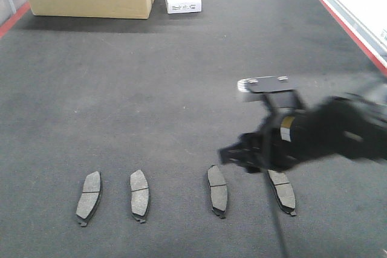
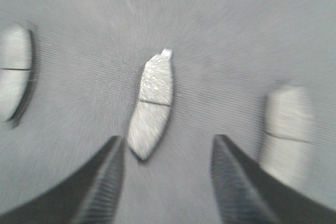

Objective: Move and align brake pads A on conveyor
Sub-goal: 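Open the right gripper to release the pad and lift away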

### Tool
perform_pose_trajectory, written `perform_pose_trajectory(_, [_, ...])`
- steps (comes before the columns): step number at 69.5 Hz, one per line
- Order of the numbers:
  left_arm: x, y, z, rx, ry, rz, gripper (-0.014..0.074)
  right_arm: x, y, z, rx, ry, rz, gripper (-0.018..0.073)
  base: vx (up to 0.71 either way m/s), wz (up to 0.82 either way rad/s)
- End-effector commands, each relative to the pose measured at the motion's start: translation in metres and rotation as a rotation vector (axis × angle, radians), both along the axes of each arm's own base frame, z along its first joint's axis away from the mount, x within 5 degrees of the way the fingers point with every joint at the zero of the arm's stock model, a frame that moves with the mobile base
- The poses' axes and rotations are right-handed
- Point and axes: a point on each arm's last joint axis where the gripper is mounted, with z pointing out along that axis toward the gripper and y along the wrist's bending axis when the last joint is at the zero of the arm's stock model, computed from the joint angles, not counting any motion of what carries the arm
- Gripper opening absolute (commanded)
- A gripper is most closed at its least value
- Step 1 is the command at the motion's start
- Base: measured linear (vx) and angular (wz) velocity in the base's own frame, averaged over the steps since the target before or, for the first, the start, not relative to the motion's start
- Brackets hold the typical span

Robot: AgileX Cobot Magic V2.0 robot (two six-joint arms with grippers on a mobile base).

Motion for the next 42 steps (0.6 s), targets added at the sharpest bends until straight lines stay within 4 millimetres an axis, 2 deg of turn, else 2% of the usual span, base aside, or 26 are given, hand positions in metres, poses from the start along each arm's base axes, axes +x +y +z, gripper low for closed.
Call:
perform_pose_trajectory(1, [0.002,-0.001,0.013,-0.039,-0.078,-0.005,-0.0006,-0.022,-0.015,0.027,0.047,-0.156,0.016,0.0288,0.00,0.00])
perform_pose_trajectory(22, [0.002,-0.001,0.013,-0.039,-0.078,-0.005,-0.0006,-0.102,-0.068,0.035,0.046,-0.366,0.043,0.0109,0.00,0.00])
perform_pose_trajectory(32, [0.002,-0.001,0.013,-0.039,-0.078,-0.005,-0.0006,-0.135,-0.088,0.037,0.094,-0.465,0.036,0.0035,0.00,0.00])
perform_pose_trajectory(42, [0.002,-0.001,0.013,-0.039,-0.078,-0.005,-0.0006,-0.160,-0.102,0.034,0.140,-0.549,0.031,-0.0009,0.00,0.00])
